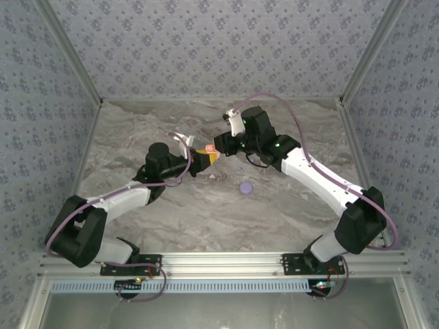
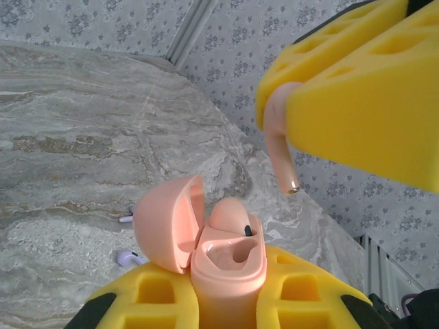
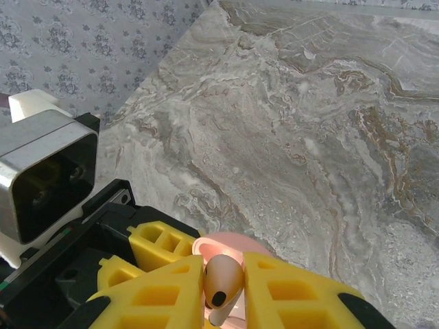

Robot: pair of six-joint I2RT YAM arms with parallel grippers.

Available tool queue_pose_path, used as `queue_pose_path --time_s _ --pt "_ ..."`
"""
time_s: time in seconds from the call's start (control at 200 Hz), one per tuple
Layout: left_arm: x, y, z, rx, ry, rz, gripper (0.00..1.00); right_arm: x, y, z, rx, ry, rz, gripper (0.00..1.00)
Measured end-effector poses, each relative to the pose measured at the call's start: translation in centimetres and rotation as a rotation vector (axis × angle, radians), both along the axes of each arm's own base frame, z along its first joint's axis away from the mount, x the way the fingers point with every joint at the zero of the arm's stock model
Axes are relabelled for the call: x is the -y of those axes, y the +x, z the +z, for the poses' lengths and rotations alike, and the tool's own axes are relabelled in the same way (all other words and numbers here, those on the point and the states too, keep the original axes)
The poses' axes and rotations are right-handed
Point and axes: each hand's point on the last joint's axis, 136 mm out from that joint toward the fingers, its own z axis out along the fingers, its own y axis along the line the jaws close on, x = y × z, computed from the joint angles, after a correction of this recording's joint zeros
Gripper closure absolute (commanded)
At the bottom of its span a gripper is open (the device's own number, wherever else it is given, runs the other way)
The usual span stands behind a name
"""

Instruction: Insert the wireless bluetooth earbuds into the charging case

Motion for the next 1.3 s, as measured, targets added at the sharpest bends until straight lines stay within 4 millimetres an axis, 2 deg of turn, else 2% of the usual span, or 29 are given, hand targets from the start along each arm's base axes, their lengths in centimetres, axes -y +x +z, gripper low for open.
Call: queue_pose_path --time_s 0.66,1.299 --pt "0.8 -0.3 0.9 0.0 -0.029 -0.018 0.88 -0.3 0.0 0.4 0.015 0.007 0.003 0.78" --pt "0.8 0.0 1.4 -0.001 -0.052 -0.004 0.89 -0.5 -0.2 0.4 0.016 0.006 0.01 0.78"
